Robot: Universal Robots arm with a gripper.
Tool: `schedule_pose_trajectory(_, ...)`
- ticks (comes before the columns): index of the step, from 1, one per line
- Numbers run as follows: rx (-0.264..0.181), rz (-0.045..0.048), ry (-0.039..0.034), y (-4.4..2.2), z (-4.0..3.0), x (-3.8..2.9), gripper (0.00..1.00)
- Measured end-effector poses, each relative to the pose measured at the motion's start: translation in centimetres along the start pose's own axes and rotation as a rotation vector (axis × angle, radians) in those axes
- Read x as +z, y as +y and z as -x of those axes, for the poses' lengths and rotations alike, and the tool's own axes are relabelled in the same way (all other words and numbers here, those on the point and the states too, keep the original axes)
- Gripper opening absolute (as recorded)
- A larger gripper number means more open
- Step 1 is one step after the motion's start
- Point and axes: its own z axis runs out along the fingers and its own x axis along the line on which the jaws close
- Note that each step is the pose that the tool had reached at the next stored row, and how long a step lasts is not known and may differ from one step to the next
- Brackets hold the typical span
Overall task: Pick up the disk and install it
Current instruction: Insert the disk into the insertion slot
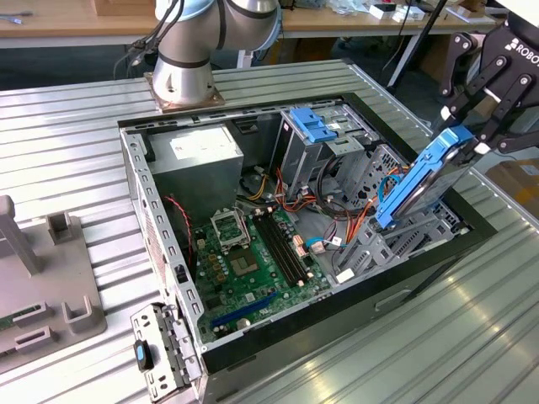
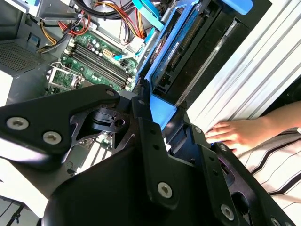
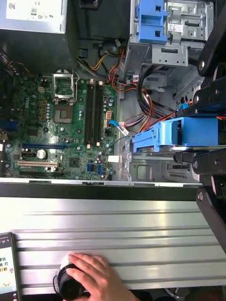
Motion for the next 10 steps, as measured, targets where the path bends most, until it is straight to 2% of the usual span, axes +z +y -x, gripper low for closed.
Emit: schedule_pose_trajectory(10,0.000,0.0000,0.0000,0.01,-0.01,0.19,0.37)
